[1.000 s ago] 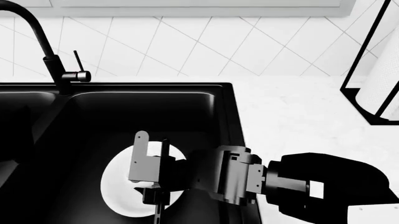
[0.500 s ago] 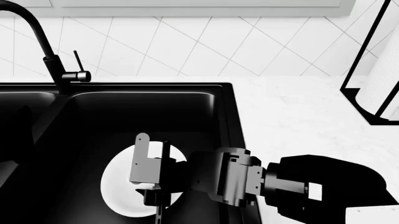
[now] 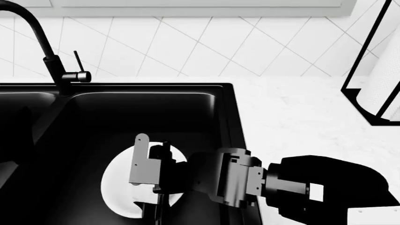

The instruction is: Stack the bowls in the sink.

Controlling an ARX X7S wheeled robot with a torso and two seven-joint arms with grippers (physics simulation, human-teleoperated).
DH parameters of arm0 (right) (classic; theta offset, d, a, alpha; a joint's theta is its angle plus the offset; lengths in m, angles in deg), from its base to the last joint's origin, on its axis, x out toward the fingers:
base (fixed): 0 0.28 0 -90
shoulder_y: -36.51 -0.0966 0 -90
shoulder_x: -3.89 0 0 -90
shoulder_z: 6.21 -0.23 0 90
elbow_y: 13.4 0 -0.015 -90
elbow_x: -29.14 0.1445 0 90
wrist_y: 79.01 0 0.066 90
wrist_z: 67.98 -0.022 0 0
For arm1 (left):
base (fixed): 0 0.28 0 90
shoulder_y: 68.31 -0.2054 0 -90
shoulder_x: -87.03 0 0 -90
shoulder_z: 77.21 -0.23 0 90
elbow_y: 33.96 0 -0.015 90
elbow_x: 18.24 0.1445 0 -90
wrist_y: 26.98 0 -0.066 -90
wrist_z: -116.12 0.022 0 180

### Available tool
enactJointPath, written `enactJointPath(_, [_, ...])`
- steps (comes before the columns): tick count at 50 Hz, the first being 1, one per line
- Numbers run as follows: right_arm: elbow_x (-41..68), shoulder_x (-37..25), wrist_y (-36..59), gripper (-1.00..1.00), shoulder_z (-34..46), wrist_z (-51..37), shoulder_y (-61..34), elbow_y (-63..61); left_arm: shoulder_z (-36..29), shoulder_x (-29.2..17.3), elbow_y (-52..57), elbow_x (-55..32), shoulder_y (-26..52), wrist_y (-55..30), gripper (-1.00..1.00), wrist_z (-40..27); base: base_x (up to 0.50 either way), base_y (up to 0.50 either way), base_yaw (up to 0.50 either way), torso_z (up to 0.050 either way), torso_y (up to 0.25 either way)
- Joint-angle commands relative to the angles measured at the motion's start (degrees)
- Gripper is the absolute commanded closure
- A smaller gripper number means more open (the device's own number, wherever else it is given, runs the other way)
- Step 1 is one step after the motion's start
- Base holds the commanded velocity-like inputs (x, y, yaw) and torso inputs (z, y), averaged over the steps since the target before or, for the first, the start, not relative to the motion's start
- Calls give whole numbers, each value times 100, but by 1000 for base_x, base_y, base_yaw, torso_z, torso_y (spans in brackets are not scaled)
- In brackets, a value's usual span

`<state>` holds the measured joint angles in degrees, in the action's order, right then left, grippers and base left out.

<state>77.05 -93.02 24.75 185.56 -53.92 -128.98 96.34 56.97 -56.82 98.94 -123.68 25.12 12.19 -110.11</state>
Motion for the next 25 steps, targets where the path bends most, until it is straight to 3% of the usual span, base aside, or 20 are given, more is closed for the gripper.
enactJointPath(1, [36, -67, 114, -100, -51, -80, -96, -267, 17, -9, 15, -21, 1, 8, -100, 1, 0, 0, 0, 0, 0])
enactJointPath(25, [421, -640, 539, -100, -533, -845, -930, -2352, 57, -97, 148, -232, 63, 98, -100, -95, 0, 0, 0, 0, 0])
